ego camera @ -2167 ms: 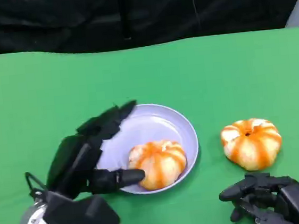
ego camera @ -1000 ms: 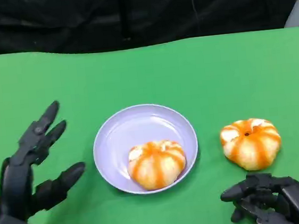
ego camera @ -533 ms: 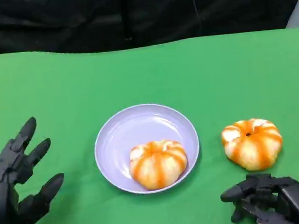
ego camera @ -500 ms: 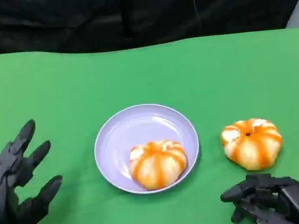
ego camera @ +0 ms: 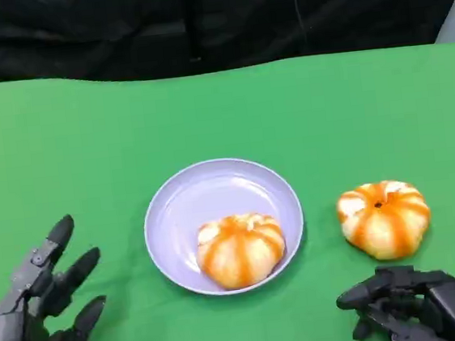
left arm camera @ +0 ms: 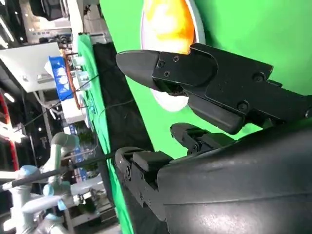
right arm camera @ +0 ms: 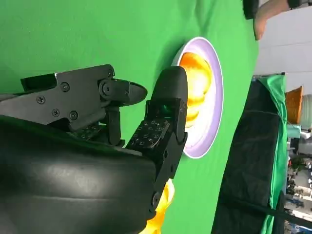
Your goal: Grasp the bread from the table and place it into the plate.
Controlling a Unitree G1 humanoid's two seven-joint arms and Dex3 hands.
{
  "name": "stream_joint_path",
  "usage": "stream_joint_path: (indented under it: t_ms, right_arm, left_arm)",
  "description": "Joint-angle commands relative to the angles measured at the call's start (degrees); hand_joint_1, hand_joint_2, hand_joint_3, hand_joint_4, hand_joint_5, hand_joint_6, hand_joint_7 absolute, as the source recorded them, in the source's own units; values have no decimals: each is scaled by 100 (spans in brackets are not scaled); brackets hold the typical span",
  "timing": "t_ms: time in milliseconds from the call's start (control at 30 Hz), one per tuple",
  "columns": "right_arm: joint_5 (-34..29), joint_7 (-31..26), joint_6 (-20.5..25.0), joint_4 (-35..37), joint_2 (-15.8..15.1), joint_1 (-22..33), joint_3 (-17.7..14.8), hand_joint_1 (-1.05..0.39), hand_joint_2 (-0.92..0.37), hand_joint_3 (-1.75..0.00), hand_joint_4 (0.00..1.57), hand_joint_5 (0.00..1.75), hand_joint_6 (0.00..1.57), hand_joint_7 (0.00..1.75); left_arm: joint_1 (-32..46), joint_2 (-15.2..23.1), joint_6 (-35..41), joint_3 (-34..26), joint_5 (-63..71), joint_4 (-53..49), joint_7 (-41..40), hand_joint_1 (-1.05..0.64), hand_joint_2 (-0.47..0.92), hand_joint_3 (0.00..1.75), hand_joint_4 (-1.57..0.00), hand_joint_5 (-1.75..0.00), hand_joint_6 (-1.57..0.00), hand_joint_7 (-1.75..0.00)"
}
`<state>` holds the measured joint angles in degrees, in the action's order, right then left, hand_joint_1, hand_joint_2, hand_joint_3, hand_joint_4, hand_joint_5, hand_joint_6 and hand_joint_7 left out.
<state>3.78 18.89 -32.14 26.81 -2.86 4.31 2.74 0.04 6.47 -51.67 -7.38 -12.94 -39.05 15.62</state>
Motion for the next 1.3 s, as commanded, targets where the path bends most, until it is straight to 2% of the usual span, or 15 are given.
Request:
stream_joint_path:
  t_ms: [33,133,200,267,333,500,767,900,1200,1233,1300]
  right_arm:
    - [56,14,-67,88,-102,-45,-96,-3,-92,-39,78,120,100,49]
    - [51,13,-56,98,-101,-52,-99,-4,-92,-39,78,120,101,49]
    - [37,7,-95,116,-101,-65,-102,-4,-92,-38,78,120,101,48]
    - [15,-13,-104,115,-104,-62,-101,-5,-92,-38,78,119,101,48]
    - [0,-28,-99,107,-106,-57,-100,-5,-92,-38,78,119,101,48]
    - [35,-13,-66,58,-134,-46,-114,-6,-92,-37,79,119,102,47]
    - [68,17,-60,37,-170,-36,-137,-6,-92,-36,79,118,103,46]
    - [155,116,-20,25,-175,-18,-176,-4,-92,-39,79,119,104,46]
    - [142,155,-27,31,-142,-12,-213,-4,-92,-39,79,119,104,46]
    - [144,160,-40,40,-133,-9,-213,-5,-92,-39,79,119,104,46]
    - [146,166,-53,49,-124,-6,-214,-5,-92,-38,79,118,104,46]
  left_arm:
    - [85,-1,83,-65,-45,39,141,-65,92,23,-67,-3,-45,-2]
    - [108,-32,127,-71,23,66,116,-56,92,23,-69,-3,-46,-2]
    - [127,-40,94,-58,141,67,68,-22,92,18,-71,-3,-52,-4]
    - [108,-51,22,-61,218,0,62,1,92,19,-71,-2,-61,-6]
    - [93,-63,-5,-77,252,-34,65,8,92,20,-71,-2,-65,-6]
    - [96,-129,69,-71,386,10,-48,15,92,31,-79,-4,-77,-7]
    - [87,-183,80,-86,478,13,-124,17,92,36,-83,-4,-81,-5]
    - [17,-123,-83,-72,654,-134,-181,15,92,49,-91,-5,-97,-8]
    - [11,-111,-74,-84,721,-156,-230,15,92,51,-93,-4,-100,-6]
    - [19,-101,-37,-86,748,-141,-252,13,92,50,-100,-8,-107,-10]
    - [28,-88,0,-84,778,-124,-283,11,92,50,-103,-10,-111,-11]
